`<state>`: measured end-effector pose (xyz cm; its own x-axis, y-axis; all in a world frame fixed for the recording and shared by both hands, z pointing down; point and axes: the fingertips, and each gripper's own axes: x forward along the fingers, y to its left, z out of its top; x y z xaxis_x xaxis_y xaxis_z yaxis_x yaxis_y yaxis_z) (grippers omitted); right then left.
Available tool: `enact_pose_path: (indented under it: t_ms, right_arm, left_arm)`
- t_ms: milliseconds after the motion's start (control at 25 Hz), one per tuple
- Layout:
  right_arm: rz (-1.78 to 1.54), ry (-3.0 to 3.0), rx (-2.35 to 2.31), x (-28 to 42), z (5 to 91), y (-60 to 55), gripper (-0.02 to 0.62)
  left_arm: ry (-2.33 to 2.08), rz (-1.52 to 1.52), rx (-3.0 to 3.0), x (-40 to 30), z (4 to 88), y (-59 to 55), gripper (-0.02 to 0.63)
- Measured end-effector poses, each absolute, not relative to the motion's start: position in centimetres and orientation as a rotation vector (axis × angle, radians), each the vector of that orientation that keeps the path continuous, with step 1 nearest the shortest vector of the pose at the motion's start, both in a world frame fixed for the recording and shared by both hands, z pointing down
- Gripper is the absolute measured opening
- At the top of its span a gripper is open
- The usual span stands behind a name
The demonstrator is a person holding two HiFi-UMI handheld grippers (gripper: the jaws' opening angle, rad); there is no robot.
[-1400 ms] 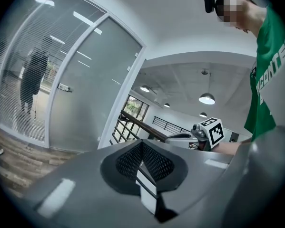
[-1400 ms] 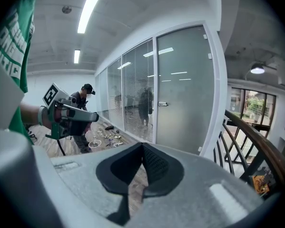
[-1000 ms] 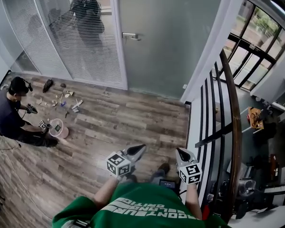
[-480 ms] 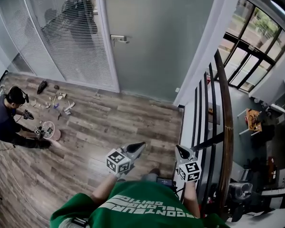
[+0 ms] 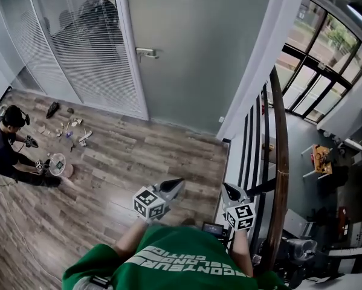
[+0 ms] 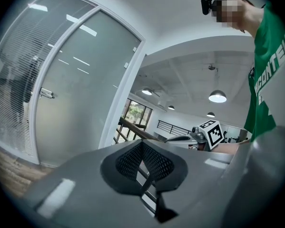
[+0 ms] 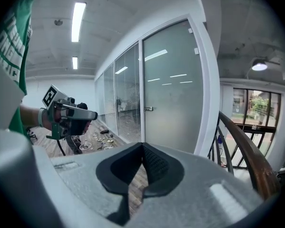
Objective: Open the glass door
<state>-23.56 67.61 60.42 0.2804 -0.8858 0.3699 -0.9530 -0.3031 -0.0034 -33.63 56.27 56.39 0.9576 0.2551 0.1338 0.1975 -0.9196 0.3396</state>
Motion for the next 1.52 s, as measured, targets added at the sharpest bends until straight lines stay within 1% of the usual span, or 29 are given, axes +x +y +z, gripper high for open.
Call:
enact_pose_path:
  t_ms: [560, 1000, 1520]
  right_arm:
    - [0.533, -1.701, 2.349, -19.7, 62.2, 68.8, -0.008]
    - [0.522, -1.685, 2.349, -16.1, 61.6, 64.6, -0.008]
    - [0.487, -1.634, 2.364, -11.1, 60.2, 58.2, -0.008]
  left_arm:
    - [0.342, 0.291, 2.761, -29.9, 57.4, 56.9, 0.015]
    - [0.402, 0.274, 2.761, -24.9, 56.8, 53.5, 0.015]
    - [0.422, 0.262, 2.742, -20.1, 56.9, 46.6, 0.016]
